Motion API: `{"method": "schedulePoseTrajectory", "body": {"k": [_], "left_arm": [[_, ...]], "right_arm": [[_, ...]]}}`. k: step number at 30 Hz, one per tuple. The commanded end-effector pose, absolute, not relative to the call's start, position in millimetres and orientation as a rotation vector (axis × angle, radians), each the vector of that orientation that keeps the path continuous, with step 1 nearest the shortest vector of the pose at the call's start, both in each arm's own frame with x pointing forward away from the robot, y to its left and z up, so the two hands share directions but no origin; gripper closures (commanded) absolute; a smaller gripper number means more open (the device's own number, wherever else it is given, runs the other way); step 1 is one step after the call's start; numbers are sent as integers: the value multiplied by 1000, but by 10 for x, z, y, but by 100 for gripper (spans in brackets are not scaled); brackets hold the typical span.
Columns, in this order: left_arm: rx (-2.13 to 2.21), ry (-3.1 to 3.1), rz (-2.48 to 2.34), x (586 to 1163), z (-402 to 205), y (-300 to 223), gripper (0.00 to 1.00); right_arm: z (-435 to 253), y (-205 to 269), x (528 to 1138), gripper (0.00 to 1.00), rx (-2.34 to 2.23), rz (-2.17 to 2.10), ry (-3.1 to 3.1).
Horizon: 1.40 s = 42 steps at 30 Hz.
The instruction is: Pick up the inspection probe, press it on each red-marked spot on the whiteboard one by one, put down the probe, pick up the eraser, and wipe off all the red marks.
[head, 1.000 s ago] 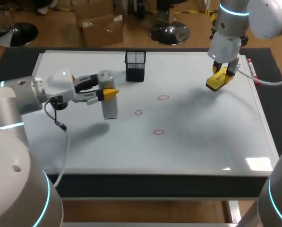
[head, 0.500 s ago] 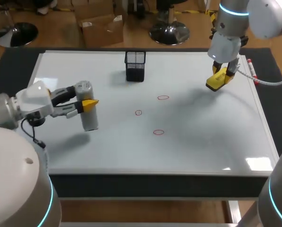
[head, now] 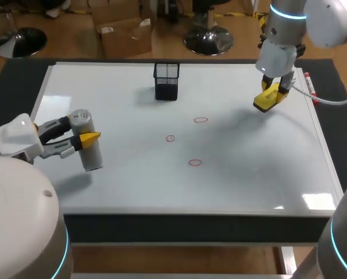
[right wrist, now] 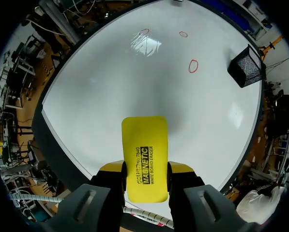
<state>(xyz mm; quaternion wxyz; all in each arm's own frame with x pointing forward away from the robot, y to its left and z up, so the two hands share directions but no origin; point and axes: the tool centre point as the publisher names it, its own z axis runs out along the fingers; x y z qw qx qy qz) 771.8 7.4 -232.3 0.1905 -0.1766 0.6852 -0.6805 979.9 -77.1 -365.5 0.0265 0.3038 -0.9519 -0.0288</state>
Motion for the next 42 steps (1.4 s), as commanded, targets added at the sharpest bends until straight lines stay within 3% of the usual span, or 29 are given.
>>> {"method": "schedulePoseTrajectory", "body": {"k": [1,14,42], "left_arm": [[-498,1924,-1909,7669,-2289,111,100],[-498,1924,-1909,7669,-2289,111,100],[-498,1924,-1909,7669,-2289,111,100]], "right_arm": [[-3650,-774,9803,100,939,-85,-2939],[-3650,-774,9803,100,939,-85,-2939],[-3334,1213,9147,100,1735,32,-2671]]}}
